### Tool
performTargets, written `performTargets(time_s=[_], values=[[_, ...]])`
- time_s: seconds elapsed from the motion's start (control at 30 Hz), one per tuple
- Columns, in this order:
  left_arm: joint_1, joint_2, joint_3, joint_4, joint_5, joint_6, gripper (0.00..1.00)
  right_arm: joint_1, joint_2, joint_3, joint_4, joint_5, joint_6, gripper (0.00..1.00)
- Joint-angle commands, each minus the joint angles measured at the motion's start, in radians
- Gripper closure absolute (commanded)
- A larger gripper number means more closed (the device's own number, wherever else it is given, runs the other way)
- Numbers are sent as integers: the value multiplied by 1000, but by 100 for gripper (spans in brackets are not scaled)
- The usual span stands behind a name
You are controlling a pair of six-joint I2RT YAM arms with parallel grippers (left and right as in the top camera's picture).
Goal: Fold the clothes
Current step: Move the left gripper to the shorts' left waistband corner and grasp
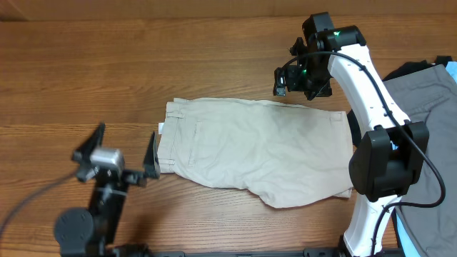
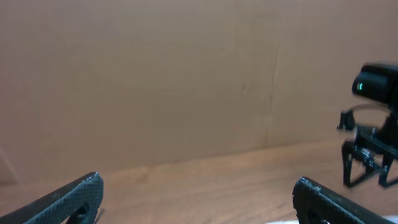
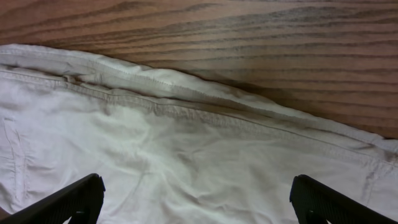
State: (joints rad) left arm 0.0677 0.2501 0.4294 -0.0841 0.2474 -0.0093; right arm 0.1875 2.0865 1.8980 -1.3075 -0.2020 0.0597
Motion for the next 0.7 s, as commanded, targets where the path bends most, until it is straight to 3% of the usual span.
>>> performTargets(time_s=[0.0, 0.13, 0.33, 0.43, 0.53, 0.63, 0.67], values=[[4, 350, 322, -134, 88, 42, 0, -5, -5, 12, 3, 0, 3, 0], [3, 646, 612, -390, 178, 100, 0, -5, -5, 12, 3, 0, 4, 0], [-40, 1176, 1138, -968, 217, 227, 0, -5, -5, 12, 3, 0, 4, 0], [-50, 1369, 1238, -1002, 221, 198, 0, -5, -5, 12, 3, 0, 4, 0], [-50, 1484, 1238, -995, 225, 131, 0, -5, -5, 12, 3, 0, 4, 0], [-50, 1567, 1238, -996, 223, 146, 0, -5, -5, 12, 3, 0, 3, 0], [-50, 1616, 1238, -997, 217, 164, 12, -5, -5, 12, 3, 0, 4, 0]])
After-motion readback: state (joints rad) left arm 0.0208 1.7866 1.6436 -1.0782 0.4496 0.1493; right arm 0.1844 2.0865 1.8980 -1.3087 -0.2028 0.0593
